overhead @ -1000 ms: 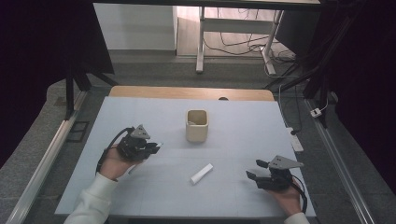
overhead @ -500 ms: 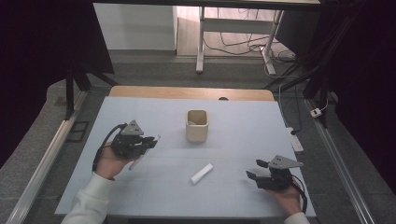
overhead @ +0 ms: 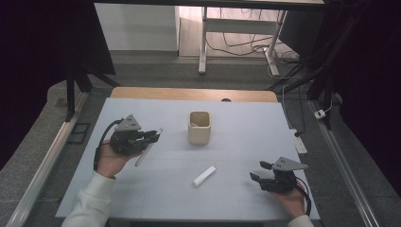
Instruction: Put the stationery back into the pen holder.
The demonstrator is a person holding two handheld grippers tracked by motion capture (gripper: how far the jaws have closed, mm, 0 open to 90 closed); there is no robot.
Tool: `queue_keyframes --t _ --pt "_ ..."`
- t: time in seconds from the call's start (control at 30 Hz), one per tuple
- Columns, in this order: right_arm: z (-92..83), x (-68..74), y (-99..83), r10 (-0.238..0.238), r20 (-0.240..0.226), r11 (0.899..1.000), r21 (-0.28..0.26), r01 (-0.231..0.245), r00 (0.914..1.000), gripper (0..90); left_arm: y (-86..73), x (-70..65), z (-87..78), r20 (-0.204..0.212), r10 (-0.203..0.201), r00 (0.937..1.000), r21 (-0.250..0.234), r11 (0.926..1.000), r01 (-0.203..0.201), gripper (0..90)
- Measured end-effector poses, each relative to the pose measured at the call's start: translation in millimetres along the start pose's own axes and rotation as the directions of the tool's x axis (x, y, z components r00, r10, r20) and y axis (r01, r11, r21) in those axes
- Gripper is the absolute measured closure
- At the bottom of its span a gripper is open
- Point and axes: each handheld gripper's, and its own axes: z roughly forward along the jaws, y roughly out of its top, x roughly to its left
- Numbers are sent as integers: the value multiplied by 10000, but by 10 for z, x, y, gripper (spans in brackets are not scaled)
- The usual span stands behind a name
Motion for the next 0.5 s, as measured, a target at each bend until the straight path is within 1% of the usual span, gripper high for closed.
queue_keyframes --t 0.1,0.27,0.37,0.5 --pt "-2 -6 0 -7 6 10000 26 7 10000 339 52 -1 -21 -103 -4 9999 -298 9996 1 778" --pt "-2 -18 -4 8 91 10000 33 -8 10000 339 111 25 -31 148 -209 9997 -801 9965 220 778" --pt "1 -19 -5 10 113 10000 61 -10 9999 340 133 43 -17 116 -246 9996 -934 9953 256 778" --pt "12 -21 -10 14 155 10000 95 -15 9999 339 153 83 11 199 -404 9990 -1140 9926 424 778"
